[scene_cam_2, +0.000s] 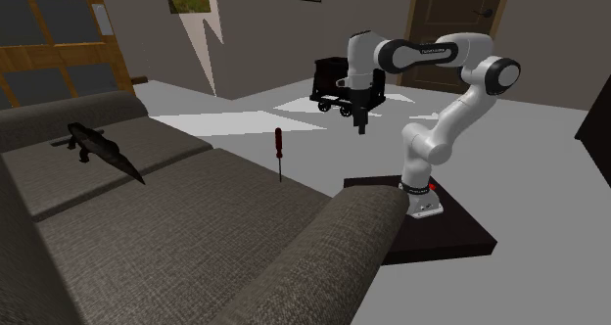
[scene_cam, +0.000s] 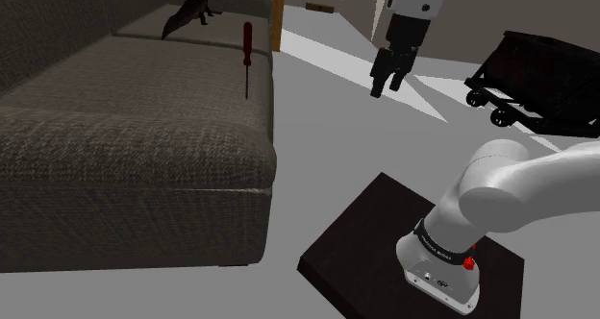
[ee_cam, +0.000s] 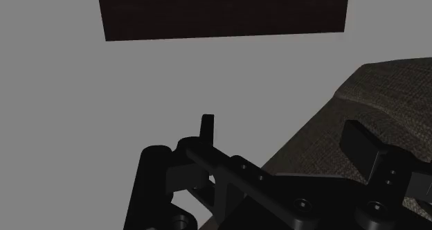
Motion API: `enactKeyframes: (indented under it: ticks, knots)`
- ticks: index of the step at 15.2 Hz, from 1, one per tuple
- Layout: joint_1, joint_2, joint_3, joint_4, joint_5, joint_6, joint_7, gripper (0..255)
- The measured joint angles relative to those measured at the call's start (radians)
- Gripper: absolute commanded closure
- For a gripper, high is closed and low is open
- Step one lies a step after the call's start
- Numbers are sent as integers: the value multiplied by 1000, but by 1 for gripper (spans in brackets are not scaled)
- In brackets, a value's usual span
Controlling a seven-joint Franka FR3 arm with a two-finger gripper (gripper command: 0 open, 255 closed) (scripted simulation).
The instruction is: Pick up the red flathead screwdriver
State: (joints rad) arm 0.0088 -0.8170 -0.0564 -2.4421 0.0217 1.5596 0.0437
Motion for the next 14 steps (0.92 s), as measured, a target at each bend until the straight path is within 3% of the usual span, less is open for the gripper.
enactKeyframes:
  ticks: [4, 14]
  knots:
    - [11, 62, 20, 52, 13, 17, 19, 0]
    - [48, 417, 103, 383, 37, 76, 103, 0]
